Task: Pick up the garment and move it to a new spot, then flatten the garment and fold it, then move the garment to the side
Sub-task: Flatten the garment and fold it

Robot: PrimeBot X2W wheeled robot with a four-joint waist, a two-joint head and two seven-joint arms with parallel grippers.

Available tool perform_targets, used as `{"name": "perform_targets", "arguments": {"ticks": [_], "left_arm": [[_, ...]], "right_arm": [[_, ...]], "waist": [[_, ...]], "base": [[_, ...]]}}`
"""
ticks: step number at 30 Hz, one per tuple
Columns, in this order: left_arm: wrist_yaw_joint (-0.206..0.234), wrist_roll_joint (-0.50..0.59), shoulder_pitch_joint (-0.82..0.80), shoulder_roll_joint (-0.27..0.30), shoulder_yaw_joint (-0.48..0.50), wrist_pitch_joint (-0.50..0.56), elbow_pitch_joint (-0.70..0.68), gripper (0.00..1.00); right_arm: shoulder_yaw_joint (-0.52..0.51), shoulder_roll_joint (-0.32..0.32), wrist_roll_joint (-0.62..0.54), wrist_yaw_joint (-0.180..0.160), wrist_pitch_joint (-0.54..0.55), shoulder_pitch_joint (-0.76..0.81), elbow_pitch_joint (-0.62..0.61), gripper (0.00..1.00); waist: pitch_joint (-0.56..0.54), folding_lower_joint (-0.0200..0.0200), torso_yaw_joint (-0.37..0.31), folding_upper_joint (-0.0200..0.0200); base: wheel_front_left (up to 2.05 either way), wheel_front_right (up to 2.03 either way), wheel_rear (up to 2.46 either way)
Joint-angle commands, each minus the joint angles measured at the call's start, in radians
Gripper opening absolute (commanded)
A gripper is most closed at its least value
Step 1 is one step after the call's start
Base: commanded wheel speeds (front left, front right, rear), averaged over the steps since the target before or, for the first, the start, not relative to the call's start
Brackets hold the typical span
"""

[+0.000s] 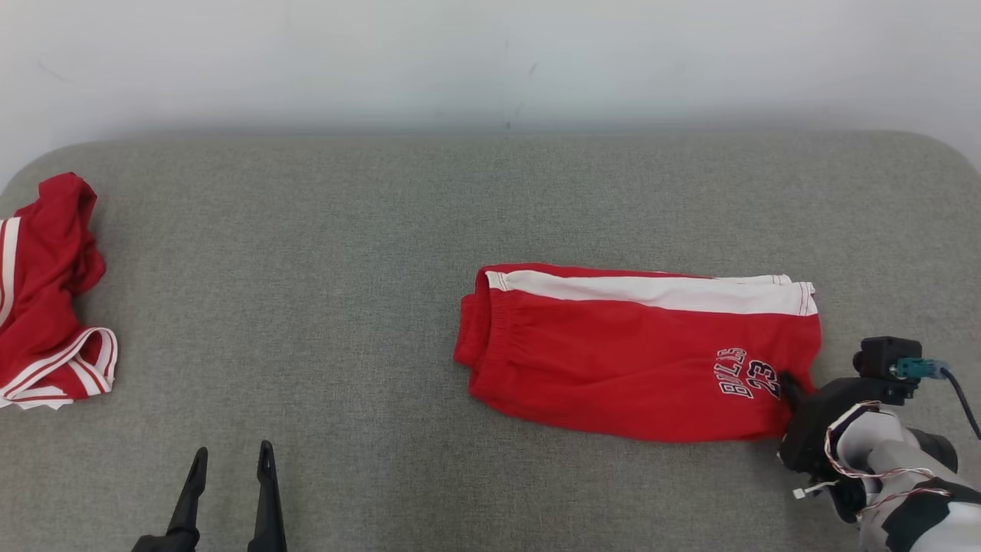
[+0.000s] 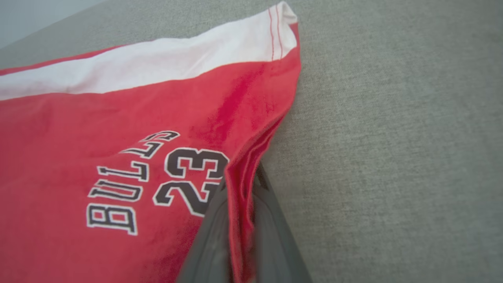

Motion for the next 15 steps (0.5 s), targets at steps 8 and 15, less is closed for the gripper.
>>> {"name": "perform_targets", "arguments": {"ticks": [8, 15], "left_arm": [[0.001, 0.01, 0.0, -0.001, 0.001, -0.003, 0.008, 1.0], [0.005, 0.003, 0.026, -0.001, 0.001, -0.003, 0.009, 1.0]], "right_arm": [[0.031, -0.097, -0.041, 0.001, -0.056, -0.037, 0.056, 0.0], [0.049, -0.099, -0.04, 0.001, -0.096, -0.055, -0.022, 0.0]], "waist": [[-0.02, -0.0001, -0.002, 0.0], [-0.044, -0.0001, -0.022, 0.0]], "base": [[0.0, 0.0, 0.0], [0.0, 0.0, 0.0]]}}
